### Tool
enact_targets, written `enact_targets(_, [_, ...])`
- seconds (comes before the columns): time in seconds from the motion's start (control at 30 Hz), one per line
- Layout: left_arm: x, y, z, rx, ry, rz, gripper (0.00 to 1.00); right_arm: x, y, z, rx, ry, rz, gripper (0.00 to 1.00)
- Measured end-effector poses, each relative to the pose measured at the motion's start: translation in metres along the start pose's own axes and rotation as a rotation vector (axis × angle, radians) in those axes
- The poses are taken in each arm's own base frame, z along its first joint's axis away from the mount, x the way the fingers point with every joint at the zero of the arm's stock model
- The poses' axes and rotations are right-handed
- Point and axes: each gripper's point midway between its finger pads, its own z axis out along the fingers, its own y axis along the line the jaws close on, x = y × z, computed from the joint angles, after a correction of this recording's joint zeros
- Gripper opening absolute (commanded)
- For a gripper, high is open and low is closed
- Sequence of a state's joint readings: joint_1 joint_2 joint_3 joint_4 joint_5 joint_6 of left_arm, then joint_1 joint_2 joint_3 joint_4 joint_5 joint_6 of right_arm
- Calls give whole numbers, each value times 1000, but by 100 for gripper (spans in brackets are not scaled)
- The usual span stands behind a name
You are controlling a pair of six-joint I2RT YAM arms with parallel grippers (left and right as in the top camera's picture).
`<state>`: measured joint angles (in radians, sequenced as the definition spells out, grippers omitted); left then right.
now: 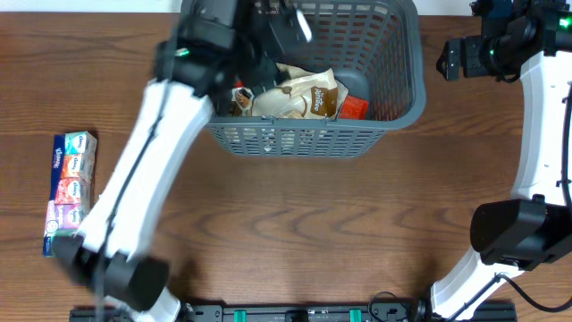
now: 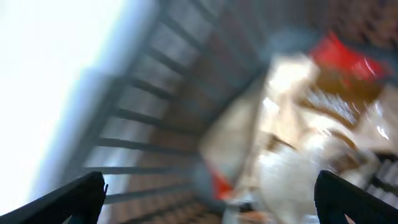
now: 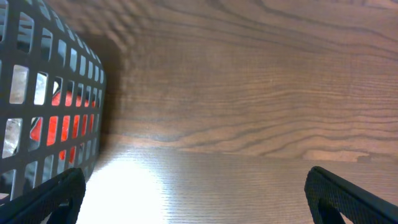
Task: Pack container
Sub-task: 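Move the left gripper toward the teal wet-wipe pack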
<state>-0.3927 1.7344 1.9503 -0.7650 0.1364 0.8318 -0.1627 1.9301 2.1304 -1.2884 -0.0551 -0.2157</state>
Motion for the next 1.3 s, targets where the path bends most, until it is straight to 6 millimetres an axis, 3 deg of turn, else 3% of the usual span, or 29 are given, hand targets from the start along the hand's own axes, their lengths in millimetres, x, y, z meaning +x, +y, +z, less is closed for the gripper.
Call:
enact_targets(0.1, [-23, 37, -67, -176, -73, -43, 99, 0, 0, 0, 0, 2, 0, 99])
enact_targets(0.17, [-17, 54, -106, -274, -59, -120, 99, 0, 0, 0, 0, 2, 0, 99])
enact_targets(0.23, [13, 68, -140, -362, 23, -235, 99, 1, 0, 0, -1, 3, 0, 99])
enact_targets(0.33, [83, 71, -175, -436, 222, -453, 99, 1, 0, 0, -1, 3, 0, 99])
enact_targets(0.43, [157, 55, -203, -474, 457, -705, 99, 1, 0, 0, -1, 3, 0, 99])
enact_targets(0.5, [188, 47, -218, -516, 540, -844, 99, 0, 0, 0, 0, 2, 0, 99])
enact_targets(0.67, [225, 17, -250, -616, 579, -1049, 99, 0, 0, 0, 0, 2, 0, 99])
enact_targets(0.83, [239, -44, -286, -681, 511, -1127, 99, 2, 0, 0, -2, 9, 0, 99])
enact_targets(0.93, [251, -77, -294, -700, 480, -1136, 99, 2, 1, 0, -2, 10, 0, 99])
enact_targets(1.0, [265, -91, -284, -691, 497, -1142, 99, 3, 0, 0, -2, 11, 0, 99])
enact_targets(1.17, [309, -118, -232, -586, 687, -1164, 99, 3, 1, 0, -3, 12, 0, 99])
enact_targets(1.3, [332, -126, -192, -478, 828, -1176, 99, 3, 1, 0, -3, 12, 0, 99])
